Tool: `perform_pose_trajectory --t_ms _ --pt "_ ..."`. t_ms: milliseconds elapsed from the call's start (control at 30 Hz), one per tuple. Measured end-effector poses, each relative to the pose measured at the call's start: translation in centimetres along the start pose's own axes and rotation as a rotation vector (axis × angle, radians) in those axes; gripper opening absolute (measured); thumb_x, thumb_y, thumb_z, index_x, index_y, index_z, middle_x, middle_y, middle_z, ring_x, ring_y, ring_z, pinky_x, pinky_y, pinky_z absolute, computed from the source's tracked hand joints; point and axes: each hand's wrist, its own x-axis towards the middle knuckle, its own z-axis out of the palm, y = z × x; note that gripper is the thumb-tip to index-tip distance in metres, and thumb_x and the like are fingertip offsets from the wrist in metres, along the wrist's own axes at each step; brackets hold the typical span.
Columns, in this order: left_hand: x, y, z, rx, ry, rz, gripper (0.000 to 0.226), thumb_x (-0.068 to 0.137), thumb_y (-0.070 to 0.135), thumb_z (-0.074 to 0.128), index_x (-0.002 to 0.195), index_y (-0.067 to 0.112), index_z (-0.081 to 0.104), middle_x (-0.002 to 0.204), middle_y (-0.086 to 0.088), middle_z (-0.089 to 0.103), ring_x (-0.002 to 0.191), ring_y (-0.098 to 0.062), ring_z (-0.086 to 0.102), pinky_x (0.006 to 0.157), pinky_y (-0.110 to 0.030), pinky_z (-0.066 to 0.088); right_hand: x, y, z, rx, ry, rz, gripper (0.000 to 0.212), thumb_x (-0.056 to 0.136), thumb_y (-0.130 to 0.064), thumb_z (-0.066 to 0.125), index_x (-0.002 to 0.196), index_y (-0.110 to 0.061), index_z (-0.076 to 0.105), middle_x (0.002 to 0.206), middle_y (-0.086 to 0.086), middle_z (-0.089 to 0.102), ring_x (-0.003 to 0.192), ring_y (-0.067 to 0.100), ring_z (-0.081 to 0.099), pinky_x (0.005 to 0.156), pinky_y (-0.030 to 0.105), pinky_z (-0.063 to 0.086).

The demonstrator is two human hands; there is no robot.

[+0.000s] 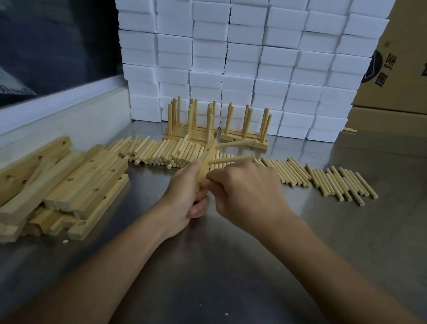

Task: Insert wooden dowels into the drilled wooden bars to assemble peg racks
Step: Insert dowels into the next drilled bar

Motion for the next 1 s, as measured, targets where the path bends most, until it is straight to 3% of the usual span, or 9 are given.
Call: perform_pose_trajectory --t_ms 100,167,267,367,433,500,667,800,1000 --pt "0.0 -0.1 0.2 -0.019 0.032 0.014 0.045 0.106 0.036 0.035 0.067 0.014 0.042 0.04 0.005 0.035 0.028 -0.01 0.023 0.037 -0.017 0.013 -0.2 -0.6 0.0 0.039 0.042 0.052 0.039 0.082 -0.05 0.044 0.062 -0.023 0.065 0.055 -0.008 0.036 0.045 0.021 0.043 0.047 0.018 0.009" --pt "0.1 -0.3 0.3 -0.02 0.062 0.022 0.044 0.106 0.034 0.037 0.066 0.016 0.046 0.042 0.005 0.036 0.029 -0.01 0.025 0.038 -0.018 0.014 0.2 -0.6 0.3 0.089 0.01 0.102 0.045 0.08 -0.056 0.042 0.067 -0.022 0.068 0.056 -0.009 0.045 0.052 0.018 0.042 0.046 0.021 0.018" --pt "0.1 -0.4 0.5 0.034 0.06 0.062 0.042 0.106 0.031 0.035 0.068 0.016 0.046 0.041 0.005 0.034 0.029 -0.009 0.024 0.036 -0.017 0.015 0.4 -0.4 0.7 0.315 -0.124 0.268 0.031 0.09 -0.039 0.057 0.071 -0.021 0.073 0.058 -0.007 0.055 0.058 0.014 0.051 0.056 0.026 0.036" --pt "-0.2 -0.4 0.8 0.141 0.051 0.101 0.037 0.106 0.03 0.033 0.073 0.017 0.043 0.041 0.007 0.034 0.031 -0.009 0.025 0.036 -0.017 0.017 0.3 0.2 0.5 0.611 -0.209 0.462 0.046 0.093 -0.028 0.061 0.048 -0.021 0.06 0.037 -0.011 0.046 0.041 0.002 0.047 0.049 0.021 0.032" --pt "-0.3 -0.4 0.8 0.205 0.049 0.13 0.038 0.106 0.03 0.032 0.072 0.015 0.041 0.041 0.007 0.034 0.032 -0.01 0.025 0.036 -0.019 0.017 0.5 0.4 0.2 0.731 -0.291 0.545 0.043 0.094 -0.028 0.061 0.051 -0.019 0.064 0.031 -0.014 0.041 0.033 -0.001 0.042 0.043 0.017 0.028" --pt "-0.4 -0.4 0.9 0.244 0.044 0.147 0.037 0.106 0.029 0.032 0.073 0.014 0.04 0.041 0.007 0.034 0.032 -0.01 0.025 0.037 -0.019 0.017 0.7 0.6 -0.1 0.807 -0.345 0.6 0.039 0.093 -0.026 0.061 0.058 -0.009 0.064 0.033 -0.012 0.035 0.031 0.004 0.035 0.043 0.018 0.029" --pt "-0.5 -0.5 1.1 0.292 0.018 0.176 0.029 0.106 0.029 0.031 0.088 0.012 0.046 0.054 -0.001 0.039 0.035 -0.008 0.029 0.035 -0.019 0.021 0.5 1.2 -0.3 1.029 -0.439 0.726 0.03 0.092 -0.021 0.059 0.064 -0.012 0.055 0.051 0.0 0.04 0.04 0.009 0.027 0.04 0.021 0.021" --pt "-0.1 -0.6 0.8 0.262 0.032 0.165 0.032 0.106 0.032 0.03 0.082 0.015 0.043 0.044 0.007 0.036 0.033 -0.008 0.028 0.036 -0.019 0.02 0.8 1.1 0.1 0.849 -0.349 0.582 0.038 0.093 -0.026 0.062 0.062 -0.005 0.065 0.037 -0.009 0.037 0.032 0.006 0.031 0.039 0.019 0.027" --pt "0.0 -0.5 0.6 0.148 0.043 0.087 0.029 0.107 0.035 0.033 0.098 0.014 0.052 0.054 0.0 0.046 0.041 -0.015 0.043 0.038 -0.024 0.029 1.4 2.2 -0.5 0.631 -0.323 0.36 0.04 0.092 -0.036 0.068 0.053 -0.028 0.064 0.04 -0.015 0.055 0.034 0.0 0.045 0.037 0.01 0.031"
